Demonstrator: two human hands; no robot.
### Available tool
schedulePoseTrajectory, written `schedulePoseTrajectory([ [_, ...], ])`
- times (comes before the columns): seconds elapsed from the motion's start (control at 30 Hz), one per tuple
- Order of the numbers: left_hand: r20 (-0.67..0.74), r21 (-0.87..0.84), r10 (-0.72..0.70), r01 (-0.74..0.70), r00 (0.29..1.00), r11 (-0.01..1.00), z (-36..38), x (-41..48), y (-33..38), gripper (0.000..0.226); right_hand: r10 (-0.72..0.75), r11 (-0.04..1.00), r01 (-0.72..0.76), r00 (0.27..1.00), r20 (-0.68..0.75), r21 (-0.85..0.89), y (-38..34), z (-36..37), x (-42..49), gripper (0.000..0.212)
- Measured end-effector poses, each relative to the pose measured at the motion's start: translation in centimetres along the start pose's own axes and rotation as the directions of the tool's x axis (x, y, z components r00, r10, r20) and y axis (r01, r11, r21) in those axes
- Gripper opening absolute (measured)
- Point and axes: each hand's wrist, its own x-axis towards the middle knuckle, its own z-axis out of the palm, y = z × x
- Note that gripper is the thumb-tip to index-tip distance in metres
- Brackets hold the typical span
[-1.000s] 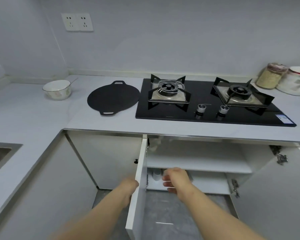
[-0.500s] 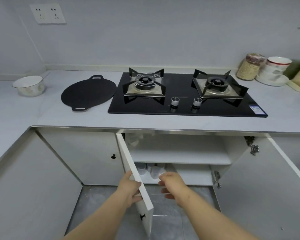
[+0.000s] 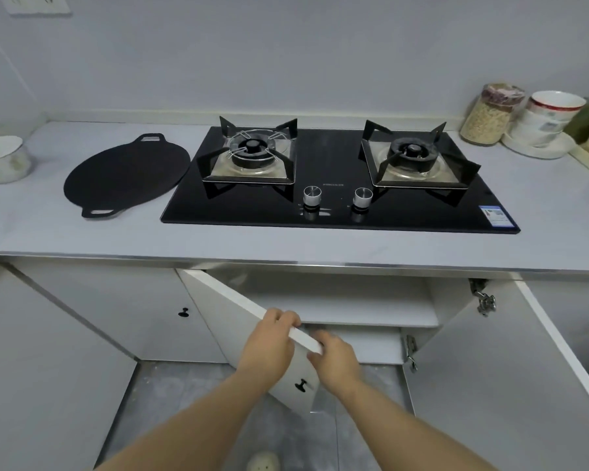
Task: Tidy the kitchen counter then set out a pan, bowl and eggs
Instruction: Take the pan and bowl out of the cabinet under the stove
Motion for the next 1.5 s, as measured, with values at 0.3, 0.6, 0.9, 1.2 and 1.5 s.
schedulePoseTrajectory([
  [0.3, 0.06, 0.203, 0.027, -0.038, 0.998, 0.978, -0.2, 7.2, 1.1, 0.012, 0.192, 0.964, -0.179, 0.98, -0.046, 0.197, 0.1, -4.2, 6.9, 0.014],
  [0.6, 0.007, 0.266, 0.149, -0.145, 0.989, 0.953, 0.1, 10.6, 1.0, 0.017, 0.288, 0.923, -0.251, 0.953, -0.09, 0.293, -0.9, -4.9, 10.1, 0.031],
  [0.9, 0.011, 0.197, 0.08, -0.081, 0.997, 0.977, 0.1, 10.2, 2.9, 0.029, 0.256, 0.92, -0.204, 0.959, -0.119, 0.336, 1.0, -6.5, 8.1, 0.038],
  [1.2, 0.034, 0.053, 0.078, -0.08, 0.996, 0.995, 5.4, 6.1, 13.5, 0.026, 0.257, 0.921, -0.177, 0.945, -0.2, 0.348, 10.6, -13.3, 1.3, 0.019],
  [1.5, 0.081, -0.139, 0.087, -0.075, 0.993, 0.987, 13.6, -1.7, 24.4, 0.025, 0.272, 0.945, -0.161, 0.872, -0.407, 0.286, 22.9, -21.6, -9.1, 0.032],
])
